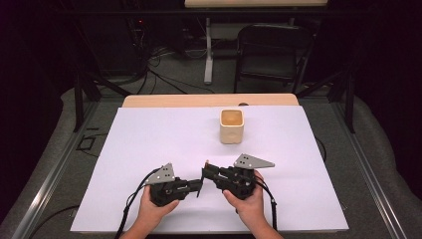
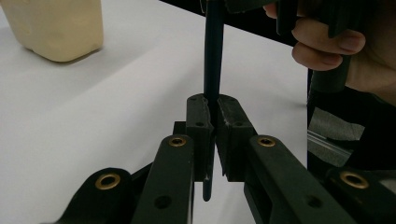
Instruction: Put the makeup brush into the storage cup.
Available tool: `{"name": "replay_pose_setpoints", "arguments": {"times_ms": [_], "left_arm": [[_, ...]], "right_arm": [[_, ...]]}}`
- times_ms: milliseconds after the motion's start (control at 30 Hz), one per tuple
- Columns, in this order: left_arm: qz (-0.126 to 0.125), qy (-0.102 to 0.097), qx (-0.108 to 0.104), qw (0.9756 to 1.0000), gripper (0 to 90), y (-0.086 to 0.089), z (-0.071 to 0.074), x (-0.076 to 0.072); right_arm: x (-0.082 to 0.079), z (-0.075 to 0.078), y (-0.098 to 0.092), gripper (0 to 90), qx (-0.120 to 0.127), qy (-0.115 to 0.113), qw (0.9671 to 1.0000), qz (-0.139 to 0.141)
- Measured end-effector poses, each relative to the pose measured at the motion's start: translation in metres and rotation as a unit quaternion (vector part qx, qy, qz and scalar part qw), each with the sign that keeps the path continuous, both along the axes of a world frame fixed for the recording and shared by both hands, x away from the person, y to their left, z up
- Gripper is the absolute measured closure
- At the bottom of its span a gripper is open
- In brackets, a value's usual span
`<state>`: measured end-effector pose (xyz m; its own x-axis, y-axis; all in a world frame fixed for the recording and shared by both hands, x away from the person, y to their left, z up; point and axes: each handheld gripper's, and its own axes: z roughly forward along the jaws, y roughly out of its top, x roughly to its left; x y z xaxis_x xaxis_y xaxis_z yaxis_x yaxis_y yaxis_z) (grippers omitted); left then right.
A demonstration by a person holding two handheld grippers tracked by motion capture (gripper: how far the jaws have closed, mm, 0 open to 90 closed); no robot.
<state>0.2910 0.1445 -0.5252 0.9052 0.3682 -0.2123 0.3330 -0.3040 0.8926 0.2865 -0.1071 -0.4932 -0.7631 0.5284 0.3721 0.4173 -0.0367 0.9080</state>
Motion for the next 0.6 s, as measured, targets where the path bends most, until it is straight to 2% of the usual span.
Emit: {"name": "replay_pose_setpoints", "arguments": {"times_ms": [600], "left_arm": [[-0.004,0.000,0.000,1.0000,83.9,-0.0018,-0.0001,-0.0012]], "right_arm": [[0.0004,-0.0003,-0.0004,82.7,0.000,0.002,1.0000,0.006]]}}
